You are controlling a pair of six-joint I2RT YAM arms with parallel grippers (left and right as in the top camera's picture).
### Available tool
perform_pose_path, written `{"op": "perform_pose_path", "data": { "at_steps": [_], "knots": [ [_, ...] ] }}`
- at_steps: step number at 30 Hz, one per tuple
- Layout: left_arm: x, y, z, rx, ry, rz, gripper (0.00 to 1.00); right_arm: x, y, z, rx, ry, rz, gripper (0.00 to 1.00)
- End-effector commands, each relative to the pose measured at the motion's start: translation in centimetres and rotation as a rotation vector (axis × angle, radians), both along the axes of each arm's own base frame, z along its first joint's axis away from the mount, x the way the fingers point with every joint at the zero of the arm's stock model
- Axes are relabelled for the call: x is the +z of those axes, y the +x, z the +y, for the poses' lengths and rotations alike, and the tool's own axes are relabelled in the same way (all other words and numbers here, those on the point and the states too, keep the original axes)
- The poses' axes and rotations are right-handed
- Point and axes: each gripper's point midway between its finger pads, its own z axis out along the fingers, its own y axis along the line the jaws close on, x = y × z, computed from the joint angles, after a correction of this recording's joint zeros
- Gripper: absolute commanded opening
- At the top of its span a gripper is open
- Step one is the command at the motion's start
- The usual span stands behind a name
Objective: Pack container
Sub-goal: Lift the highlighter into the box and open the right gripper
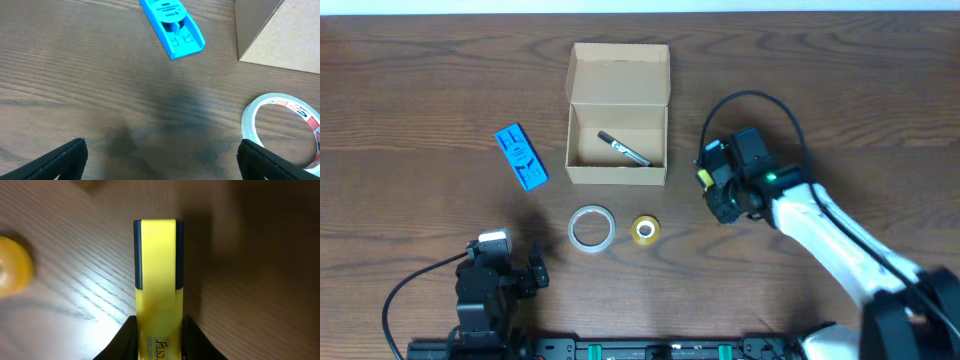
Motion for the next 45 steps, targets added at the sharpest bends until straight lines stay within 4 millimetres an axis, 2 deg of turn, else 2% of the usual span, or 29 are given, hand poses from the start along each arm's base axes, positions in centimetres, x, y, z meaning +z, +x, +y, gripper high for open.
{"op": "perform_pose_path", "data": {
  "at_steps": [1, 7, 9, 11, 14, 19, 24, 29, 34, 37, 45],
  "knots": [
    [-0.5, -0.1, 0.1, -0.010, 0.023, 0.010, 0.95, 5.3, 2.2, 1.0, -0.015, 0.063, -0.120, 0.01],
    [-0.5, -0.1, 0.1, -0.010, 0.023, 0.010, 0.95, 11.5, 5.1, 3.8, 0.024, 0.105, -0.208, 0.03],
    [-0.5, -0.1, 0.1, -0.010, 0.023, 0.010, 0.95, 12.8, 6.4, 5.1, 0.043, 0.119, -0.236, 0.04],
    [-0.5, -0.1, 0.1, -0.010, 0.023, 0.010, 0.95, 13.7, 7.7, 6.9, 0.078, 0.130, -0.256, 0.04],
    [-0.5, -0.1, 0.1, -0.010, 0.023, 0.010, 0.96, 13.9, 9.2, 9.7, 0.138, 0.137, -0.267, 0.04],
    [-0.5, -0.1, 0.1, -0.010, 0.023, 0.010, 0.95, 12.1, 10.7, 14.8, 0.262, 0.124, -0.256, 0.03],
    [-0.5, -0.1, 0.1, -0.010, 0.023, 0.010, 0.95, 8.3, 10.7, 18.5, 0.407, 0.069, -0.229, 0.01],
    [-0.5, -0.1, 0.1, -0.010, 0.023, 0.010, 0.95, 4.6, 10.4, 18.9, 0.476, 0.013, -0.179, 0.01],
    [-0.5, -0.1, 0.1, -0.010, 0.023, 0.010, 0.95, 2.3, 10.4, 18.8, 0.522, -0.021, -0.150, 0.01],
    [-0.5, -0.1, 0.1, -0.010, 0.023, 0.010, 0.95, 1.7, 10.3, 18.8, 0.526, -0.027, -0.137, 0.04],
    [-0.5, -0.1, 0.1, -0.010, 0.023, 0.010, 0.95, 1.6, 10.5, 18.9, 0.525, -0.024, -0.144, 0.22]
  ]
}}
